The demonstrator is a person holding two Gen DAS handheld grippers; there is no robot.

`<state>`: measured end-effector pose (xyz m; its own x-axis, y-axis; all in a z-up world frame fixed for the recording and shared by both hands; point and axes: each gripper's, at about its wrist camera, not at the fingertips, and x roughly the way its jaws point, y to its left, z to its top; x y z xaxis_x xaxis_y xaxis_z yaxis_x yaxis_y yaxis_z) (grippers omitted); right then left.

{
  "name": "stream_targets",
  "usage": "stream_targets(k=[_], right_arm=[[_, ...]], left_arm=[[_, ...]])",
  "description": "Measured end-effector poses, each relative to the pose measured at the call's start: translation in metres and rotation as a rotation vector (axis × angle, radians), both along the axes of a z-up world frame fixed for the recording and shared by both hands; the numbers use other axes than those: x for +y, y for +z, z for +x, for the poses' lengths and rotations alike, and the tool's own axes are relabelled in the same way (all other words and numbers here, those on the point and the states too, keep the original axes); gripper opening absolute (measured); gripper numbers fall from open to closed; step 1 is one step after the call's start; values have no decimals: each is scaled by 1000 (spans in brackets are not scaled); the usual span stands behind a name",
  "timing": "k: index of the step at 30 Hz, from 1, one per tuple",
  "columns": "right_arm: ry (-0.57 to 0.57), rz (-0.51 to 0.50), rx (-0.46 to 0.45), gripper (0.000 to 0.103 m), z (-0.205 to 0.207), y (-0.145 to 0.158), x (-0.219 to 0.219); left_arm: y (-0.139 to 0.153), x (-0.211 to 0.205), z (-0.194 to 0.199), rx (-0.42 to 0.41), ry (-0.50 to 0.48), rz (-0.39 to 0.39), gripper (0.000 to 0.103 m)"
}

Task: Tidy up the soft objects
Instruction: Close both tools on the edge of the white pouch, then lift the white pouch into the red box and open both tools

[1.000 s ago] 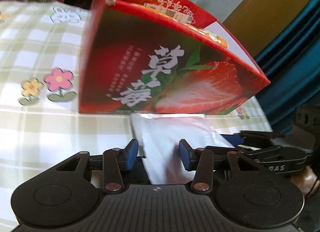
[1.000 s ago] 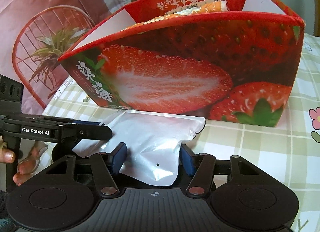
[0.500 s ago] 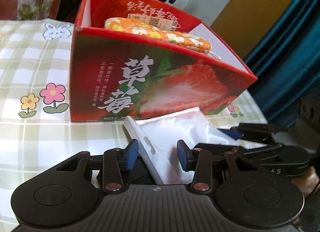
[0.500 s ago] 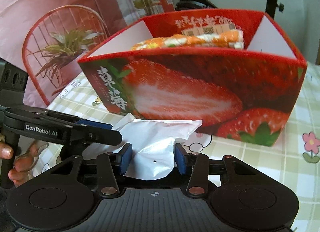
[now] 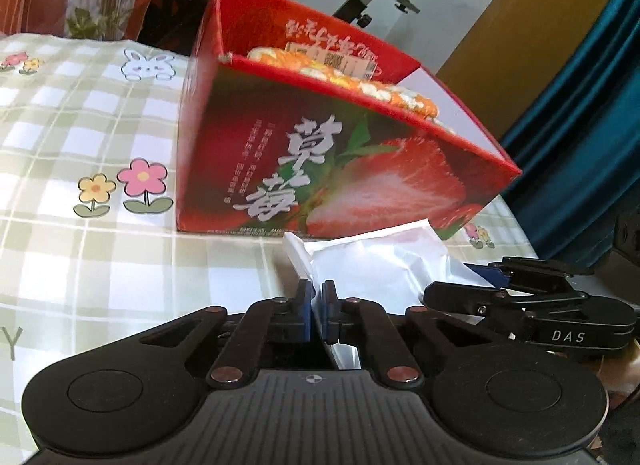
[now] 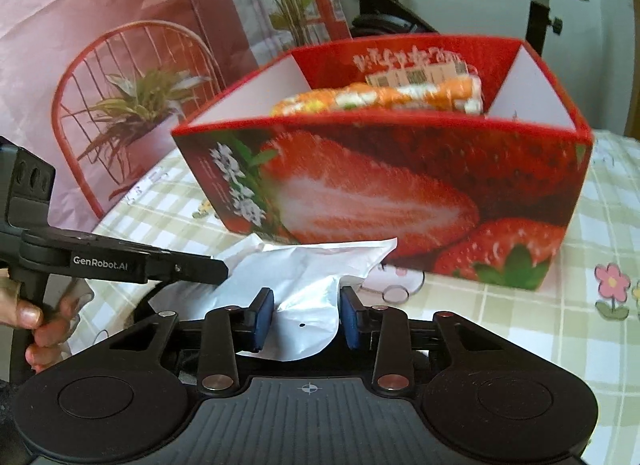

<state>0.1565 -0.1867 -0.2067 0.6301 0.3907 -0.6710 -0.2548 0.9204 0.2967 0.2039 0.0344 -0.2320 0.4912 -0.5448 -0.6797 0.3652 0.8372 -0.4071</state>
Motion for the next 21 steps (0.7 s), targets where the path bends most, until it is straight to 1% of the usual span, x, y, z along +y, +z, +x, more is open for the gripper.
stream_targets(k=[5,13,17,21], right_arm=[[3,5,-42,33,-5,16,2],[18,24,-125,32,-16,51,2],[23,21,-164,32,-16,69,1],[24,19,-194,32,-11,82,-4]], left_arm=[[17,4,-12,-54,12,-6,5],[57,6,-30,-166,9,-13,5],[78,3,-35,-225,8,-15,5],[91,-3,-31,-258,7,-18,5]])
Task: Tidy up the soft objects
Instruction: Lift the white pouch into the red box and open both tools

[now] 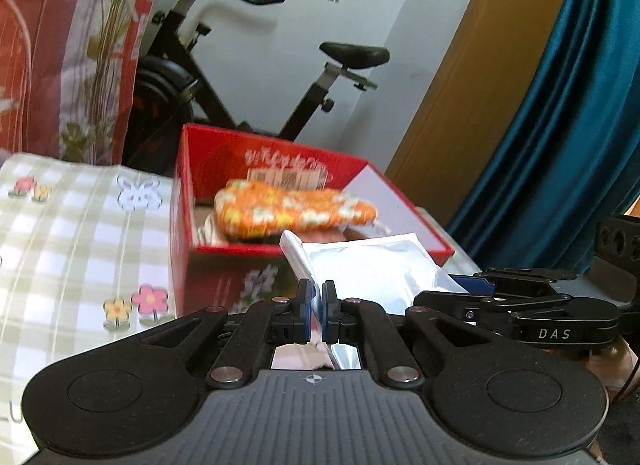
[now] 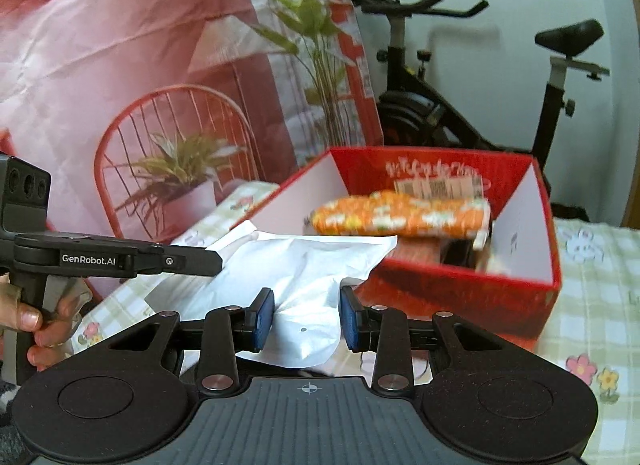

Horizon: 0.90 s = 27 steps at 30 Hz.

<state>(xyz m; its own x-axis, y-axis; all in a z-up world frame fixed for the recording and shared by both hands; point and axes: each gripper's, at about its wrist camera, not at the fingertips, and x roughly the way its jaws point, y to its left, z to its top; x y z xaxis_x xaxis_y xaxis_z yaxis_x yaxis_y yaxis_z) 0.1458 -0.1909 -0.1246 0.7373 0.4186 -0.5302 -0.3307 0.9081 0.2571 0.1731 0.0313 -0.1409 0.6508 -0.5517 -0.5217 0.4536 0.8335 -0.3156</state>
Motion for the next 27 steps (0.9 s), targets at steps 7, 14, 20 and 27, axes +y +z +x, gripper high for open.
stream_targets(k=[7,14,20,27], right_arm=[[-7,-29,-24,32,31,11,-14],[-24,-37,-27,32,75,8,-31],[-40,-59,-2,32,109,-5,-41],[-68,-66,102,32,134,-37,-47]], left_arm=[[10,-17,26,-37,4,19,5],[12,-30,66,-38,25,44,5],[4,-41,95,-17,49,61,5],[-18,-54,119,56,46,118,5]])
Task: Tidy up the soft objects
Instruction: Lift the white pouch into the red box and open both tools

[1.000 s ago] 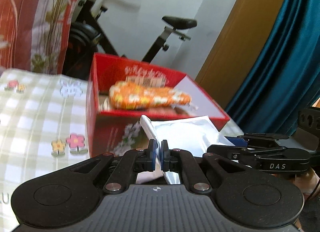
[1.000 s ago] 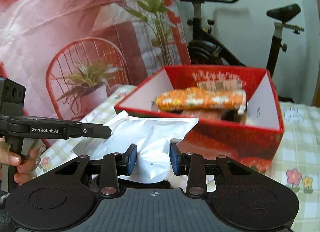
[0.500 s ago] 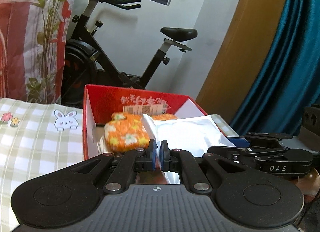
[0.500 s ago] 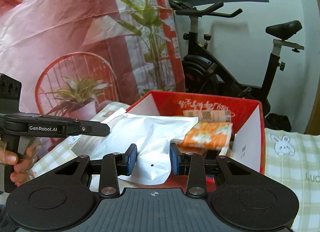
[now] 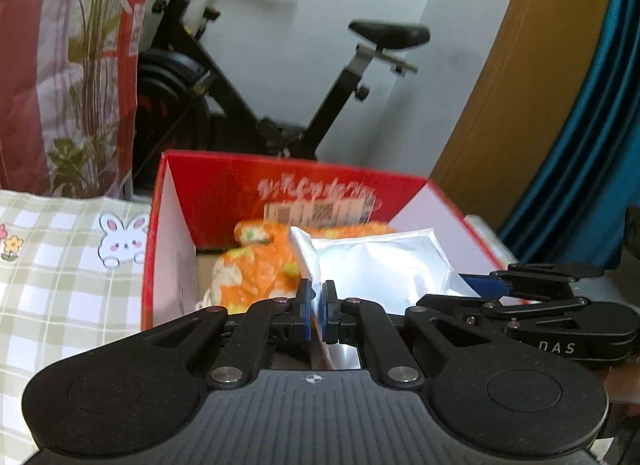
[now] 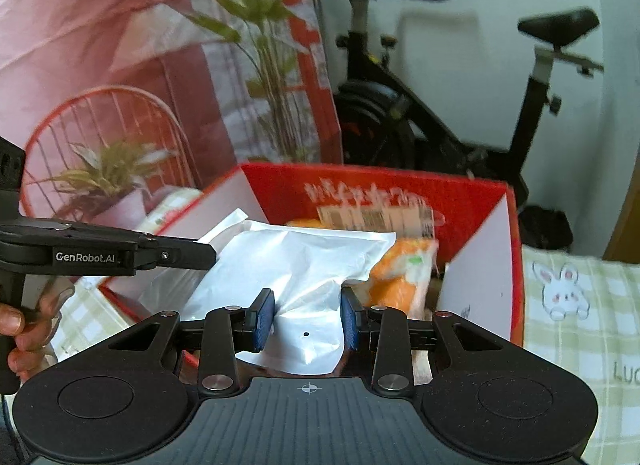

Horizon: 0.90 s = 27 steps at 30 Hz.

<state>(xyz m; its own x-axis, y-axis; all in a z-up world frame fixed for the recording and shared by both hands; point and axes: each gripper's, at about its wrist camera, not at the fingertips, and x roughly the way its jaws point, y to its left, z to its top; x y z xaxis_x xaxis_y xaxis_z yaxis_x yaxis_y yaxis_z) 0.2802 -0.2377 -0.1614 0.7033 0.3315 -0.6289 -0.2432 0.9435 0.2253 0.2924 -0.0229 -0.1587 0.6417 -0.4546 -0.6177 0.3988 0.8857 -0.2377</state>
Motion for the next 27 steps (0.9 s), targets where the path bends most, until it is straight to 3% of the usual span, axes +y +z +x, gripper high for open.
stream_targets(k=[8,13,16,17,18,19,25,27], right_arm=[[-30,-22,134,31,15,-21,11],[-63,-27,145,33,15,-19,14],[-85,-69,129,39,10,-14,17],[-91,-75,123,41,8,-11,18],[-98,-83,117,50,6,-9,17],[-105,-94,104,58,3,-5,18],[-121,-126,45,82,-16,16,21],[-120,-133,29,86,-24,22,23]], left_arm=[[-10,-5,7,66,-15,60,6],[-6,-5,5,52,-21,79,8],[-2,-3,1,38,-13,78,24],[1,-3,-2,24,-10,80,40],[4,-2,-4,8,-6,84,54],[7,-2,-8,-8,-2,88,58],[25,-1,-32,-77,12,132,82],[30,-2,-42,-102,19,151,89]])
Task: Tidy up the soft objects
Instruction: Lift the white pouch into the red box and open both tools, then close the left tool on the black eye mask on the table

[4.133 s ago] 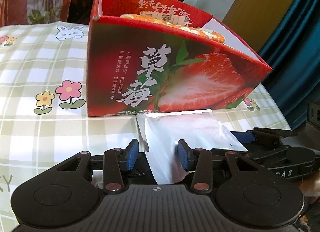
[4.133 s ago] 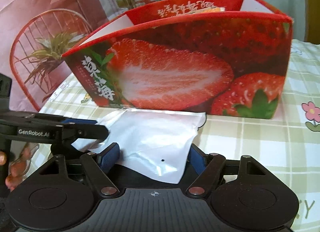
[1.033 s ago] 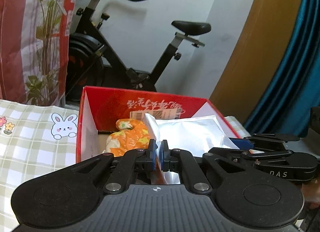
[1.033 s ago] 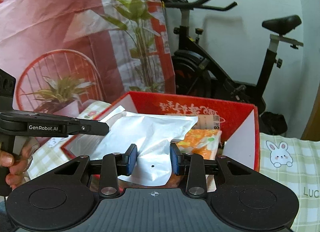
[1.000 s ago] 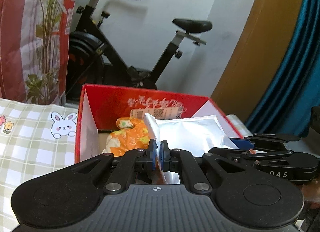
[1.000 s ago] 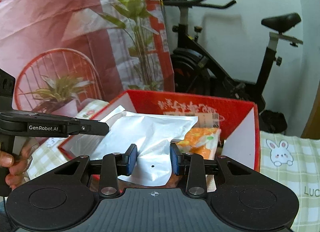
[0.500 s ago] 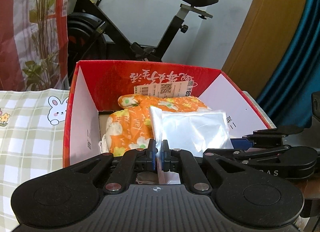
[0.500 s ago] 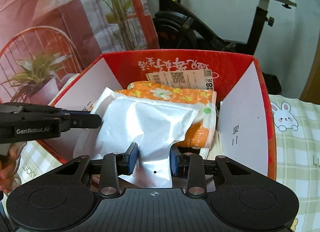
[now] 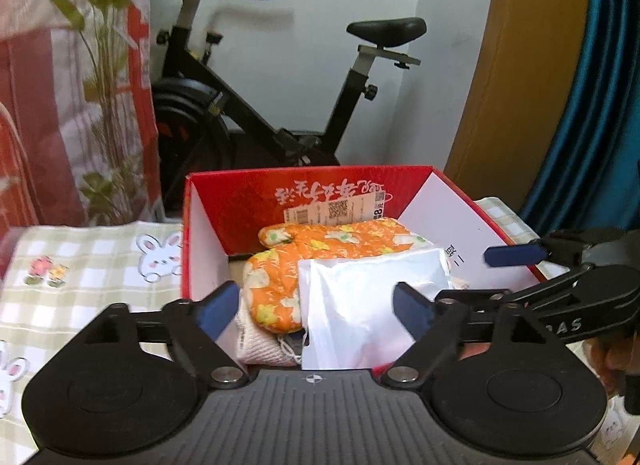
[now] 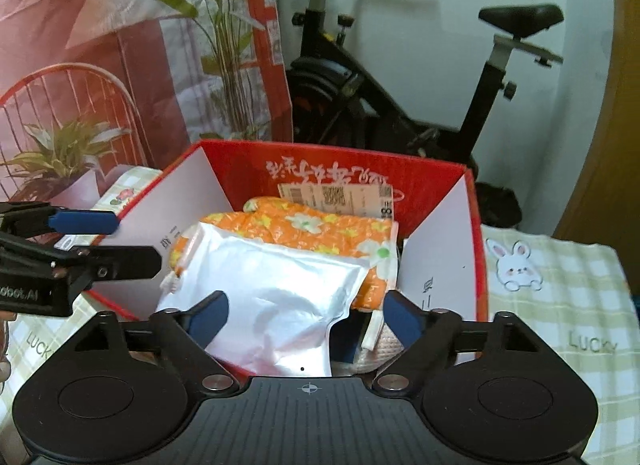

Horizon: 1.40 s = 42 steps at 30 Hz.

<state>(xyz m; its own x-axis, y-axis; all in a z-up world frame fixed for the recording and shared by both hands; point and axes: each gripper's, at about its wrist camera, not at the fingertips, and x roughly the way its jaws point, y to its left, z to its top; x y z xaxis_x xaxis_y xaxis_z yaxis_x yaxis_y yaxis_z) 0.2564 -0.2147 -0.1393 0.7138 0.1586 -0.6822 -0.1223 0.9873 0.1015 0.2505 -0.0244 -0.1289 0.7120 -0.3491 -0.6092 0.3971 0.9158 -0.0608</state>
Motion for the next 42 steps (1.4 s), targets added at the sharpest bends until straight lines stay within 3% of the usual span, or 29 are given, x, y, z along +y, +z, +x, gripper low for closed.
stream_targets(k=[8,15,21,34,37,42], right_arm=[[28,-36,-55,91,-40,13,12],[14,-28,-67,92,-75,4,19],[-20,-48,-83,102,-107,-18,29],[-86,-72,-17,102,-139,-88,48],[-83,-71,-27,102,-146,-96,48],[-84,-63,-59,102,-158,-105,47]], left_arm=[[11,13,-43,-43,6,10,91],[9,36,-77,-47,42,-10,91],[-7,44,-99,-29,63,-4,91],[-59,55,-117,75,110,-51,89],[-65,60,-120,91,121,-85,86],[-78,67,-126,136,126,-154,64]])
